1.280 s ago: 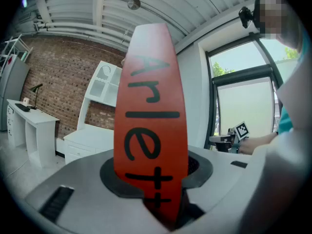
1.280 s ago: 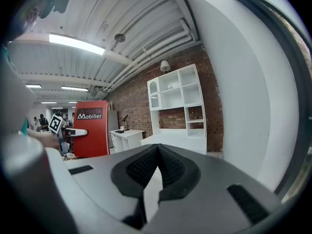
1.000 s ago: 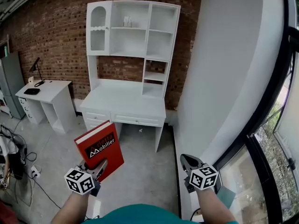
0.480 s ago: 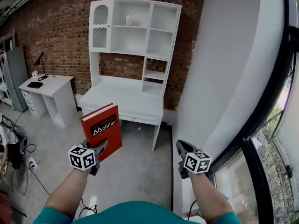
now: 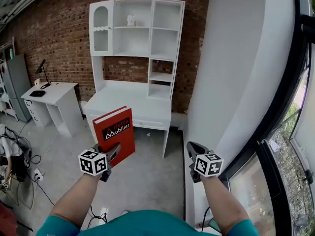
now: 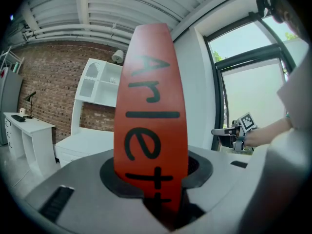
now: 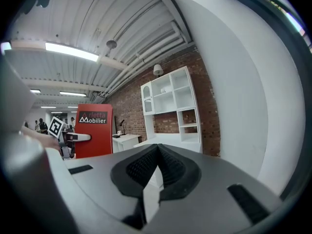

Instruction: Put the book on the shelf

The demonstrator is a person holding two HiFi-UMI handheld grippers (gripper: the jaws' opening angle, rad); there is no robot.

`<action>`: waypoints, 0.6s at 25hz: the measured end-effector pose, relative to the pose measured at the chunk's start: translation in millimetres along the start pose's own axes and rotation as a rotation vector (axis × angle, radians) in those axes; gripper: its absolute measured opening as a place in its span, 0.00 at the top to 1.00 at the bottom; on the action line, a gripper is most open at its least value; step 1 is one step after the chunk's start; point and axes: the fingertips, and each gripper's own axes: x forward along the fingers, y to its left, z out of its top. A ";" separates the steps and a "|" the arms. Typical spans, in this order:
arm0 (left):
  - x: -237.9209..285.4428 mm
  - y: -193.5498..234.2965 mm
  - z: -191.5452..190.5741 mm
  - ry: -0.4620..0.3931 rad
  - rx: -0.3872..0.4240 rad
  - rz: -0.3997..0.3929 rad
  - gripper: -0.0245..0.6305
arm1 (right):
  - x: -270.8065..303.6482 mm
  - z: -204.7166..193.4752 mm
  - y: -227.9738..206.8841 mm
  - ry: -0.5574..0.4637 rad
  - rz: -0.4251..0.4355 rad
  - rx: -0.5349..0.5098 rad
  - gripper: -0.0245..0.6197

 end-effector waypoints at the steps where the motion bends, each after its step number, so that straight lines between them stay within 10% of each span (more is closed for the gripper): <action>1: 3.8 1.9 1.2 0.000 0.005 -0.006 0.70 | 3.8 -0.3 -1.4 0.001 -0.003 -0.002 0.93; 15: 108.3 118.0 22.9 -0.012 -0.015 -0.128 0.70 | 131.1 22.0 -11.7 0.012 -0.082 -0.037 0.93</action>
